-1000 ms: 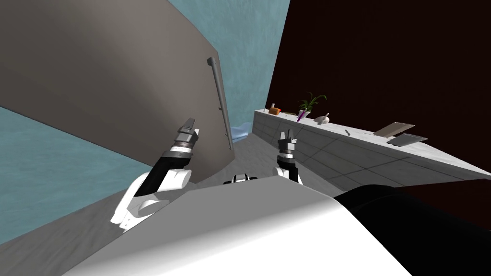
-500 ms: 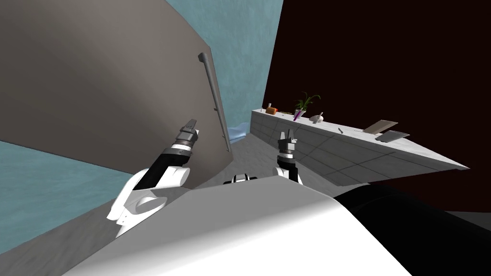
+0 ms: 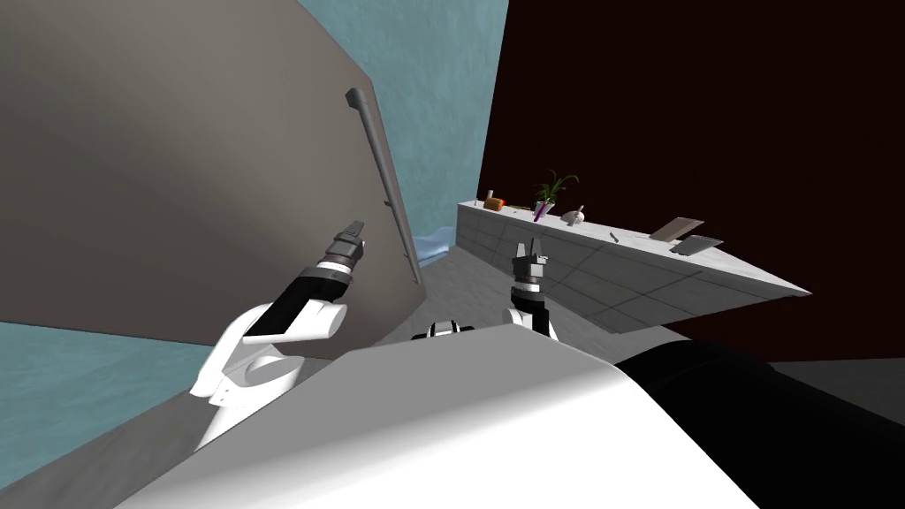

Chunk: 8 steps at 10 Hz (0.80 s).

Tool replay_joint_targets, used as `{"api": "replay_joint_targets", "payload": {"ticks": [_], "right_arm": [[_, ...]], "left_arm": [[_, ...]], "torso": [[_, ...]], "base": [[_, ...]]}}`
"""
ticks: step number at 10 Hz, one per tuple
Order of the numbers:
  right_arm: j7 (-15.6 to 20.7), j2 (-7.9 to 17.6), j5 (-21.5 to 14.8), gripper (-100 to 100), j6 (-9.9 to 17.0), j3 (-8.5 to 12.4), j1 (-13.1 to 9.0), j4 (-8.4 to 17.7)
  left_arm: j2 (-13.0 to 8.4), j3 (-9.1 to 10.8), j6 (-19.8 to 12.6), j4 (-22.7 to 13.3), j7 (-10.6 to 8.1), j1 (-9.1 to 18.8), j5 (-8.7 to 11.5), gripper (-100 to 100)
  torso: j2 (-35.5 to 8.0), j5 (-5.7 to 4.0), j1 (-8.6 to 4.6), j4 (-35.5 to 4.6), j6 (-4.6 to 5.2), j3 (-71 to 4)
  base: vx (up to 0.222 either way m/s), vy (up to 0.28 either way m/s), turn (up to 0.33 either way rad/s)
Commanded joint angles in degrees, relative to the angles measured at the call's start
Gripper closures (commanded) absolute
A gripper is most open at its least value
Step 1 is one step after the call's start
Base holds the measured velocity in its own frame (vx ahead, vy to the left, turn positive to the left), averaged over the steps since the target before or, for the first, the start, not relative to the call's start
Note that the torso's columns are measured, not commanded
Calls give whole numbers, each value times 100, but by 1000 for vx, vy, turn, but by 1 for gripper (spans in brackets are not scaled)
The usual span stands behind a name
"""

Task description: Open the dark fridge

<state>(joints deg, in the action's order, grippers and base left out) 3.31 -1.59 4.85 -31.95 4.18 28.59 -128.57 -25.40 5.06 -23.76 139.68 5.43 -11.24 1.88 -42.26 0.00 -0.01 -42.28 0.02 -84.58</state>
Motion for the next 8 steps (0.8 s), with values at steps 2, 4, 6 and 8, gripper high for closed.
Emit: {"api": "replay_joint_targets", "payload": {"ticks": [2,4,6,8], "right_arm": [[0,0,0,0,0,0,0,0],[0,0,0,0,0,0,0,0],[0,0,0,0,0,0,0,0],[0,0,0,0,0,0,0,0]], "left_arm": [[-191,102,-518,-15,34,122,70,-100],[-305,153,-814,-28,63,213,102,-100],[-421,203,-1104,-38,92,301,133,-100],[-538,251,-1387,-42,120,387,163,-100]], "torso": [[0,0,-1,0,-1,0],[0,0,1,0,0,0],[-5,1,3,-2,-1,3],[1,0,0,0,0,0]], "base": [[59,4,-96],[57,10,-117],[47,16,-103],[54,12,-109]]}}
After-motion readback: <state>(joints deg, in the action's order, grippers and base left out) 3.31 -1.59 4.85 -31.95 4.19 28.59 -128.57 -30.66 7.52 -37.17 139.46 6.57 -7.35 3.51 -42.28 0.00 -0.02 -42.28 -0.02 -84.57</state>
